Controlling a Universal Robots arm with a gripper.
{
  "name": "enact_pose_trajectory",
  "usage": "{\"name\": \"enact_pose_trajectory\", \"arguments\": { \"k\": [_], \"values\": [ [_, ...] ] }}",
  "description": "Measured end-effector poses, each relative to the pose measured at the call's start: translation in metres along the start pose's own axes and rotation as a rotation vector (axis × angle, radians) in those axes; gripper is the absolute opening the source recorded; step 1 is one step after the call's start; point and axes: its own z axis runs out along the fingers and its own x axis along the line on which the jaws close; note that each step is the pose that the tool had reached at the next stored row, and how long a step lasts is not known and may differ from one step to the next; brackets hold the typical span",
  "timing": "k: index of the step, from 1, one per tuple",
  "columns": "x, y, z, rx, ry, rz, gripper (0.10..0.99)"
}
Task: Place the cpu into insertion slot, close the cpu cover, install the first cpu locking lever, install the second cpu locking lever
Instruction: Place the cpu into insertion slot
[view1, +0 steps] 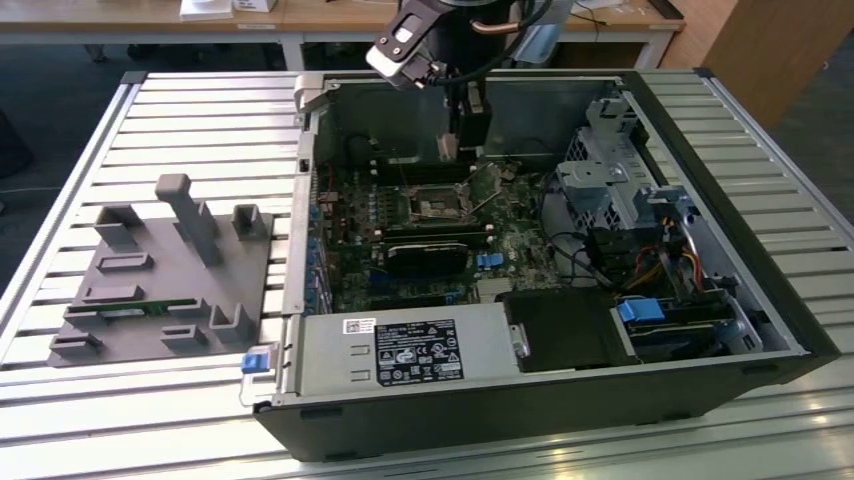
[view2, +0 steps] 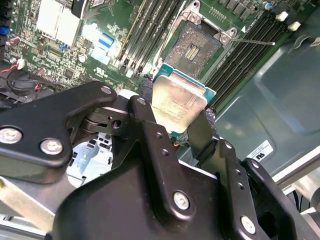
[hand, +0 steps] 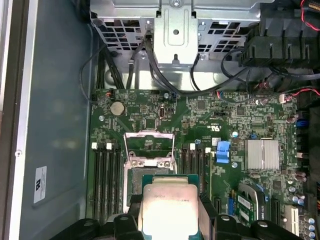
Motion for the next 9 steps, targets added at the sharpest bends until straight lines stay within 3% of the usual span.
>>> {"name": "enact_pose_trajectory", "arguments": {
  "k": [9],
  "values": [
    [0.0, -0.0021, 0.0122, -0.001, -0.0002, 0.001, 0.529]
  ]
}}
